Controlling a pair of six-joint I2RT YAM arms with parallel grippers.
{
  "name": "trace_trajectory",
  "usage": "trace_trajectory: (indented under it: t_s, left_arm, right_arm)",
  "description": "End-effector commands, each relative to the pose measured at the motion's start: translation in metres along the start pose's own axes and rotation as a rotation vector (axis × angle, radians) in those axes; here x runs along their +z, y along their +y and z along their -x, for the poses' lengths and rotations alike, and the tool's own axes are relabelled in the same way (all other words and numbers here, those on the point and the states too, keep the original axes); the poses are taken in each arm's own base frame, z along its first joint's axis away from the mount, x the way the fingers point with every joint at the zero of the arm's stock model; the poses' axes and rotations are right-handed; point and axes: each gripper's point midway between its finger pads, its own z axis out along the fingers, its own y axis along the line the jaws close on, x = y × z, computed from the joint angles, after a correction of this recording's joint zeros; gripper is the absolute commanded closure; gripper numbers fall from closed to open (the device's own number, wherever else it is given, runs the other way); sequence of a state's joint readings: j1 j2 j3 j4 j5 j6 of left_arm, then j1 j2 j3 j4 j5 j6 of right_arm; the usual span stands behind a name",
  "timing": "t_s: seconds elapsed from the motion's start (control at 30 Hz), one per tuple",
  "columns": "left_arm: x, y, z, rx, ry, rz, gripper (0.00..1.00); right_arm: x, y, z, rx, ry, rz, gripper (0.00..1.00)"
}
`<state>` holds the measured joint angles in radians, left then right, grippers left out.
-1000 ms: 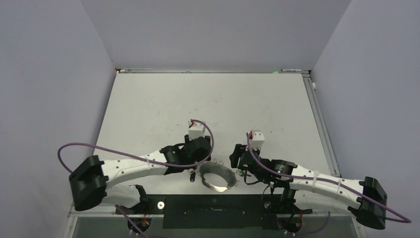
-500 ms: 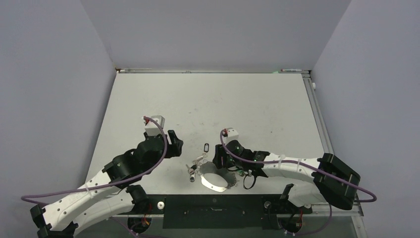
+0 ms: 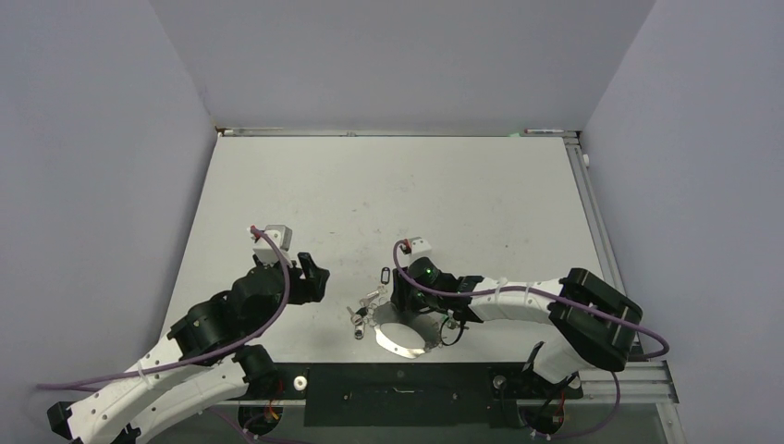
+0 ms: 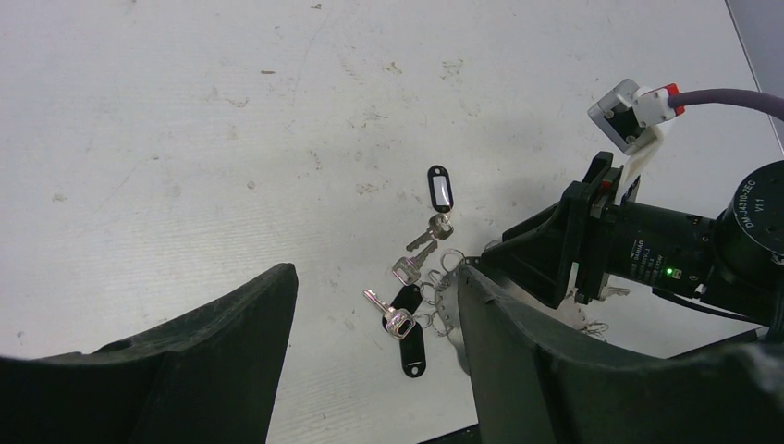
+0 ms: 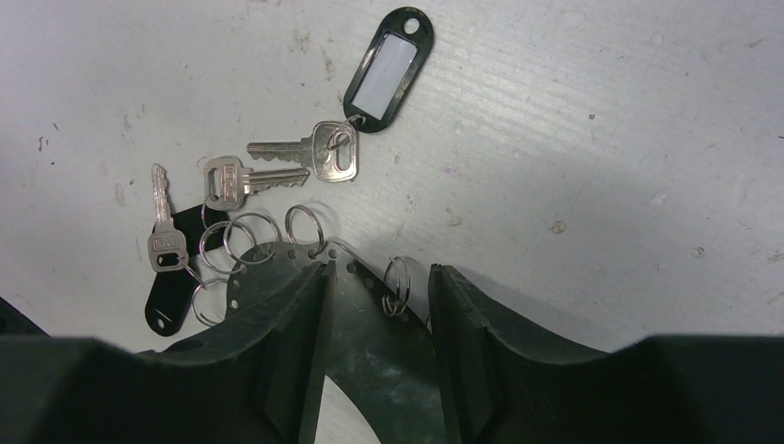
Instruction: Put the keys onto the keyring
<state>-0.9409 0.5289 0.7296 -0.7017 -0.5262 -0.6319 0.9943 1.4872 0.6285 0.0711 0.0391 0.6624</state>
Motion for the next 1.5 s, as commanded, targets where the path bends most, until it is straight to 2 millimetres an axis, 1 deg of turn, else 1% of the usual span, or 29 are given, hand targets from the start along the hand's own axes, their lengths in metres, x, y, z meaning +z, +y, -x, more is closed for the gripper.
trace_trajectory:
  t_s: [0.0, 0.4, 0.7, 0.77, 0.8, 0.9, 1.03, 1.13, 1.2, 1.27, 1.4, 1.47]
  left_arm:
    - [-0.002, 0.000, 0.003, 0.013, -0.011, -0.005, 0.39]
    - [-0.002, 0.001, 0.002, 0.016, -0.009, 0.001, 0.39]
    - [-0.002, 0.002, 0.002, 0.018, -0.011, 0.006, 0.39]
    - [-0.002, 0.002, 0.002, 0.017, -0.011, 0.005, 0.39]
    - [-0.001, 0.002, 0.002, 0.018, -0.010, 0.007, 0.39]
    - [-0.001, 0.002, 0.002, 0.020, -0.009, 0.007, 0.39]
    - [-0.002, 0.003, 0.002, 0.027, -0.010, 0.005, 0.39]
    - [-0.003, 0.000, 0.003, 0.036, -0.015, -0.015, 0.39]
    - [-0.005, -0.004, 0.005, 0.040, -0.022, -0.047, 0.40]
    - [-0.007, -0.012, 0.007, 0.043, -0.034, -0.102, 0.40]
    - [-0.017, -0.036, 0.011, 0.042, -0.060, -0.257, 0.41]
    - [-0.022, -0.049, 0.014, 0.043, -0.072, -0.338, 0.41]
  right_arm:
    - [0.004, 0.006, 0.024, 0.004, -0.068, -0.002, 0.58]
    - [0.006, 0.002, 0.019, 0.007, -0.059, -0.014, 0.66]
    - [0.008, 0.000, 0.016, 0.009, -0.051, -0.022, 0.75]
    - [0.009, 0.000, 0.016, 0.011, -0.051, -0.022, 0.78]
    - [0.009, 0.000, 0.015, 0.010, -0.049, -0.023, 0.81]
    - [0.008, 0.001, 0.015, 0.010, -0.049, -0.019, 0.94]
    - [0.003, 0.006, 0.021, -0.001, -0.059, -0.001, 0.95]
    - [-0.007, 0.013, 0.027, -0.029, -0.072, 0.025, 0.95]
    - [-0.017, 0.019, 0.034, -0.059, -0.085, 0.052, 0.95]
    - [-0.033, 0.030, 0.043, -0.094, -0.110, 0.106, 0.95]
    - [-0.067, 0.048, 0.058, -0.167, -0.164, 0.215, 0.95]
    - [-0.085, 0.056, 0.059, -0.215, -0.172, 0.271, 0.95]
